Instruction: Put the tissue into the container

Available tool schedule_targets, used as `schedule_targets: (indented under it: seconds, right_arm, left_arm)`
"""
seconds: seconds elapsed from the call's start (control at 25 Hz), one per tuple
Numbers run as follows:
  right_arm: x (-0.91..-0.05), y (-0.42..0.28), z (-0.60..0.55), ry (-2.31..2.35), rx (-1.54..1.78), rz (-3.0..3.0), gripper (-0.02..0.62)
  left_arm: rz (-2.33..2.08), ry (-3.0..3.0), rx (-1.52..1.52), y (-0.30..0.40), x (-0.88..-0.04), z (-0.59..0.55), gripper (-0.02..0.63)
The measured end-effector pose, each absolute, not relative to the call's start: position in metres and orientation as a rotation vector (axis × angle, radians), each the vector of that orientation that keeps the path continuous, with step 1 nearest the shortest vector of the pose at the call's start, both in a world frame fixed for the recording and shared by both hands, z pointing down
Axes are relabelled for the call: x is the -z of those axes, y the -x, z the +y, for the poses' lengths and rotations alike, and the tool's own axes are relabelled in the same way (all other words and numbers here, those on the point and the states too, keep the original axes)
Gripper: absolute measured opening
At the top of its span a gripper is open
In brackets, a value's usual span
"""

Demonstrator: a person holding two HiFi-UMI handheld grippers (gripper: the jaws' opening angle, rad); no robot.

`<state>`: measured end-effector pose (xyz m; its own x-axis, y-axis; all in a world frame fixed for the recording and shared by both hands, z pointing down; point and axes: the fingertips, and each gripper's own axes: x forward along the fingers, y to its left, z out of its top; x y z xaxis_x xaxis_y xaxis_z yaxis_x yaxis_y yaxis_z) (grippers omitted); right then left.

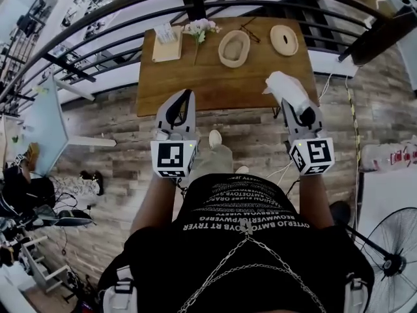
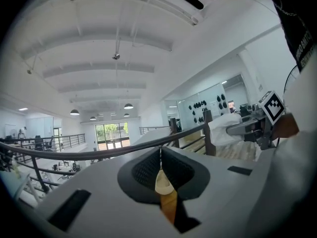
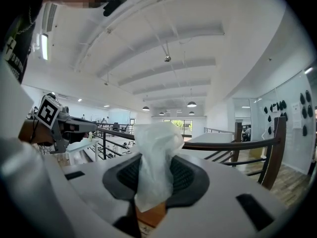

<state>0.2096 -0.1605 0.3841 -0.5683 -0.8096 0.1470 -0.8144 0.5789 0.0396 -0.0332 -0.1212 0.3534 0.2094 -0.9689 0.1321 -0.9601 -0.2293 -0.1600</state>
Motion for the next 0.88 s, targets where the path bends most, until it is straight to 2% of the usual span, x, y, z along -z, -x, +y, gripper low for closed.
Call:
schedule_targets:
  seconds: [0.88]
  right_arm:
    - [-0.392, -0.126, -0.321, -1.369, -0.090, -2.606, 0.118]
  left_arm:
    - [1.853, 2.504, 0.372, 0.102, -0.375, -0.300, 0.032]
